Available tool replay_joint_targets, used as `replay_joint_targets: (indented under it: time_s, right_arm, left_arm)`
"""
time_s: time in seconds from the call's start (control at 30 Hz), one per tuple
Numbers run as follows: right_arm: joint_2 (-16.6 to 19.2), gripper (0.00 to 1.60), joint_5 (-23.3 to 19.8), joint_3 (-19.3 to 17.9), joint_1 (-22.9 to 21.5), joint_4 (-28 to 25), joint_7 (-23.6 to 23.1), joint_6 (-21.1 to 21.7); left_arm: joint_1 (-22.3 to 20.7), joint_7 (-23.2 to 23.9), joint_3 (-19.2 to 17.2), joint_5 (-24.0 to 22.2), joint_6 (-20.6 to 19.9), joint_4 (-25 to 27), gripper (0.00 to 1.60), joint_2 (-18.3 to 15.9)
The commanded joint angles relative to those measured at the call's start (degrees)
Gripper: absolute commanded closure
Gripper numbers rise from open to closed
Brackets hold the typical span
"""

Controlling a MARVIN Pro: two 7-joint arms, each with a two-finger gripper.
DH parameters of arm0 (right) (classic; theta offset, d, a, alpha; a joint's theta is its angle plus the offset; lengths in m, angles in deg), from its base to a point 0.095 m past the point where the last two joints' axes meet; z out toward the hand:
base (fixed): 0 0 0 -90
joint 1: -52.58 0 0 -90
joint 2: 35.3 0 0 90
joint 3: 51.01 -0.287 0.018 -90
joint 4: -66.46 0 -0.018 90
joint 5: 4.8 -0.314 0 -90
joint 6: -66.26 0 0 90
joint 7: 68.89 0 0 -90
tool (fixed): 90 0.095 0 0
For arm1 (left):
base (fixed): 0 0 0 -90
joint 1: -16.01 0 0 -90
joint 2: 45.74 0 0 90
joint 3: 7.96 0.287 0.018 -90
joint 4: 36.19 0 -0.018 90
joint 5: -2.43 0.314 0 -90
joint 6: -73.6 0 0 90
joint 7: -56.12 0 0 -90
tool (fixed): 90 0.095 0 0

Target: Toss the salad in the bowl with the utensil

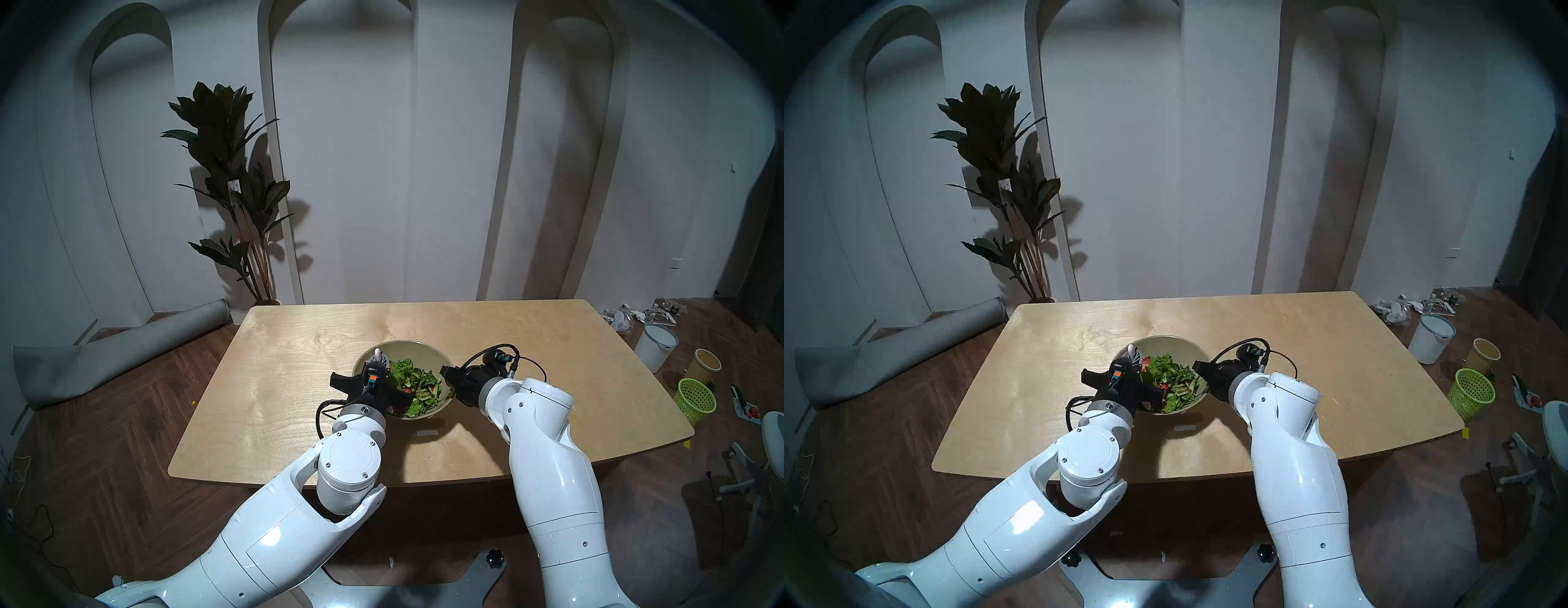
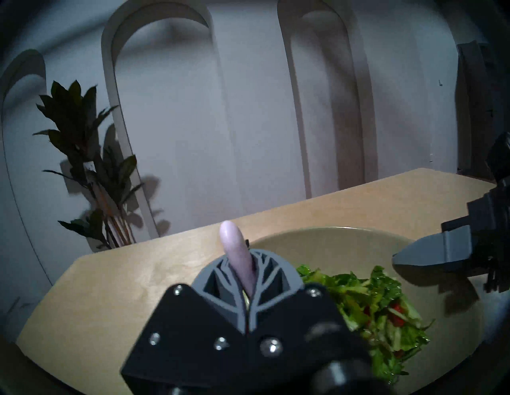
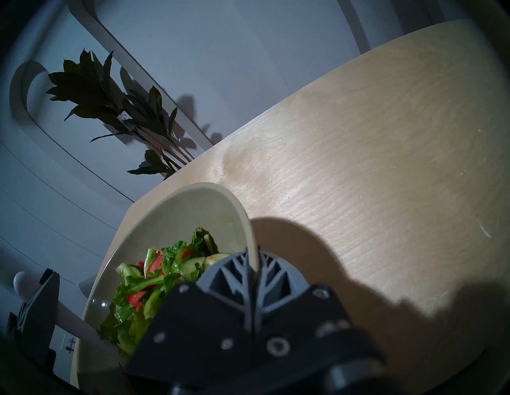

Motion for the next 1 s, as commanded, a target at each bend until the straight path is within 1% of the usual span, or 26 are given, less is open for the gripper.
replay_joint_targets:
  time_s: [0.0, 0.23, 0.3, 0.43, 0.5, 0.6, 0.63, 0.7, 0.77, 0.8, 0.83, 0.87, 0.9, 0.97]
  right_arm:
    - [0.0, 1.60, -0.1, -0.1, -0.4, -1.4, -0.1, 0.0]
    - [0.0, 1.60, -0.1, -0.1, -0.4, -1.4, -0.1, 0.0]
    - [0.0, 1.60, -0.1, -0.1, -0.4, -1.4, -0.1, 0.0]
    - [0.0, 1.60, -0.1, -0.1, -0.4, -1.4, -0.1, 0.0]
    - [0.0, 1.60, -0.1, -0.1, -0.4, -1.3, -0.1, 0.0]
    - [0.0, 1.60, -0.1, 0.0, -0.5, -1.3, -0.1, -0.1]
    - [0.0, 1.60, -0.1, 0.0, -0.5, -1.3, -0.1, -0.1]
    - [0.0, 1.60, -0.1, 0.0, -0.5, -1.2, -0.1, -0.1]
    - [0.0, 1.60, -0.1, 0.0, -0.5, -1.3, -0.1, -0.1]
    - [0.0, 1.60, -0.1, 0.0, -0.5, -1.2, -0.1, -0.1]
    - [0.0, 1.60, -0.1, 0.0, -0.5, -1.2, -0.1, -0.1]
    - [0.0, 1.60, -0.1, 0.0, -0.5, -1.3, -0.1, -0.1]
    - [0.0, 1.60, -0.1, 0.0, -0.5, -1.3, -0.1, -0.1]
    - [0.0, 1.60, -0.1, 0.0, -0.5, -1.3, -0.1, 0.0]
  left_arm:
    - [-2.6, -1.8, -1.7, 1.9, 3.8, -0.2, 1.60, 0.5]
    - [-2.6, -2.4, -1.7, 2.4, 5.2, -0.2, 1.60, 0.6]
    - [-2.3, -2.4, -1.9, 2.1, 5.4, 0.6, 1.60, 0.6]
    - [-1.4, -1.8, -2.7, 0.3, 4.7, 3.8, 1.60, 0.3]
    - [-0.7, -1.3, -3.2, -1.2, 4.1, 6.1, 1.60, 0.1]
    - [-0.6, -0.7, -3.9, -3.4, 4.7, 8.4, 1.60, 0.4]
    - [-0.7, -0.8, -4.0, -3.5, 5.0, 8.9, 1.60, 0.4]
    - [-0.7, 0.3, -4.4, -5.3, 5.2, 10.3, 1.60, 0.5]
    - [-0.3, 1.1, -4.9, -7.1, 4.4, 12.4, 1.60, 0.0]
    - [-0.4, 2.2, -5.2, -8.9, 4.3, 12.5, 1.60, 0.2]
    - [-0.4, 2.2, -5.2, -8.9, 4.3, 12.5, 1.60, 0.2]
    - [-0.1, 2.4, -5.6, -9.8, 3.5, 13.6, 1.60, -0.1]
    - [0.2, 4.0, -6.2, -12.3, 3.5, 14.8, 1.60, -0.5]
    - [0.8, 6.1, -6.7, -14.7, 4.0, 16.4, 1.60, -1.7]
